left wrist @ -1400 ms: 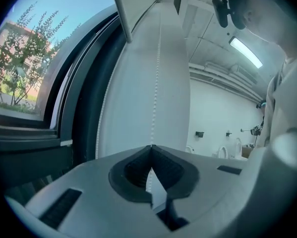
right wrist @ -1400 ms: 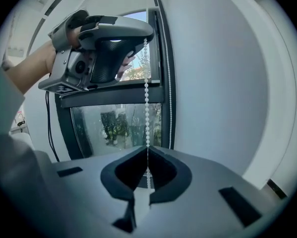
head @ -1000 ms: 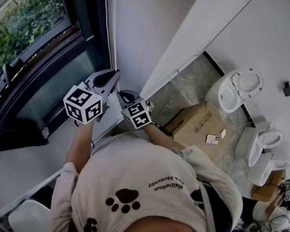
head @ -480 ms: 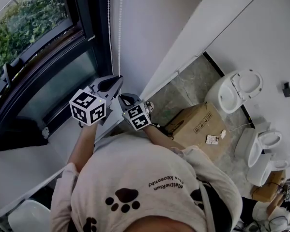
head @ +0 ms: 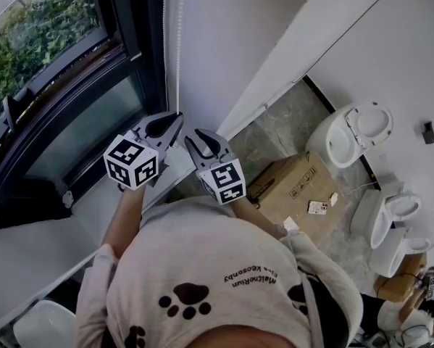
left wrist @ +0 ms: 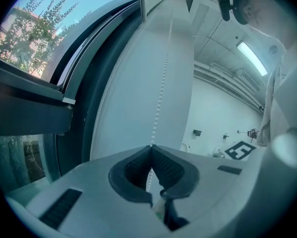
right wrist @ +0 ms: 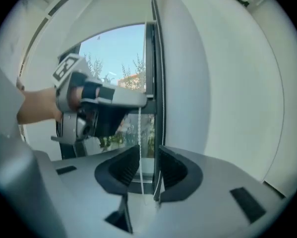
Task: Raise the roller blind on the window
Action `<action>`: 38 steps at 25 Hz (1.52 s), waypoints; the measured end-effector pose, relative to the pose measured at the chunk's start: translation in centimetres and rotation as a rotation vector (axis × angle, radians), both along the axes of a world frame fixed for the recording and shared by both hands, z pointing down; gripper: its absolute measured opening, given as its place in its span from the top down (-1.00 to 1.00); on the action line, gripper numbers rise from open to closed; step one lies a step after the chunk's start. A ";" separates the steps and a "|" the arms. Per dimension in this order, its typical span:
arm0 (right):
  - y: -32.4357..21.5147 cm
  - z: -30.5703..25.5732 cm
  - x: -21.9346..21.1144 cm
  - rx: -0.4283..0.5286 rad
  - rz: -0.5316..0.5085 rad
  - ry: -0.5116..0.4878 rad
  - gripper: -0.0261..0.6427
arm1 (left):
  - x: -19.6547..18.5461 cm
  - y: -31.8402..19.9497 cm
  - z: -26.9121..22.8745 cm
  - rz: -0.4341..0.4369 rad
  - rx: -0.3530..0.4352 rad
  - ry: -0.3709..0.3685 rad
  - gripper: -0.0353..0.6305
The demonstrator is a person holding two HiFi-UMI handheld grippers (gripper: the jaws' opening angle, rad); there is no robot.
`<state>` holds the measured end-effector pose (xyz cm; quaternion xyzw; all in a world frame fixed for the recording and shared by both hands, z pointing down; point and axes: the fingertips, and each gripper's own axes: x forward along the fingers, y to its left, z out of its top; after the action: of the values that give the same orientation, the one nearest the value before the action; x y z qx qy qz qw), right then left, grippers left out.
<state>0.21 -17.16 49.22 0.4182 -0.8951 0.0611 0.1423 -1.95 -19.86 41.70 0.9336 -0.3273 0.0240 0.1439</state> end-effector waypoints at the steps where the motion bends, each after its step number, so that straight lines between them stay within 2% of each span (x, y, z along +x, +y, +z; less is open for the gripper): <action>1: 0.0 -1.4 0.4 0.020 0.012 -0.018 0.59 | 0.0 0.0 0.0 0.000 0.000 0.003 0.87; 8: -0.5 -10.6 1.2 0.149 0.040 -0.124 0.59 | 0.2 0.0 0.0 0.006 0.001 0.012 0.87; 17: -1.4 -19.6 -0.9 0.297 -0.019 -0.191 0.59 | 0.6 0.3 0.1 0.009 0.012 0.012 0.87; 26: -3.1 -23.4 -2.9 0.323 -0.062 -0.206 0.60 | 0.5 0.1 0.0 -0.002 0.015 0.017 0.87; 29: -3.5 -23.9 -3.5 0.323 -0.062 -0.199 0.68 | 0.5 0.2 -0.1 -0.002 0.016 0.020 0.87; 32: -3.7 -24.1 -3.8 0.316 -0.065 -0.192 0.87 | 0.5 0.3 0.0 -0.001 0.015 0.024 0.87; 38: -3.8 -24.0 -3.5 0.324 -0.050 -0.213 0.89 | 0.3 0.0 0.0 -0.002 0.016 0.030 0.87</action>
<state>-3.31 -20.95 25.24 0.4046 -0.9132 -0.0435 -0.0210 -1.62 -19.82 41.66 0.9345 -0.3264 0.0073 0.1415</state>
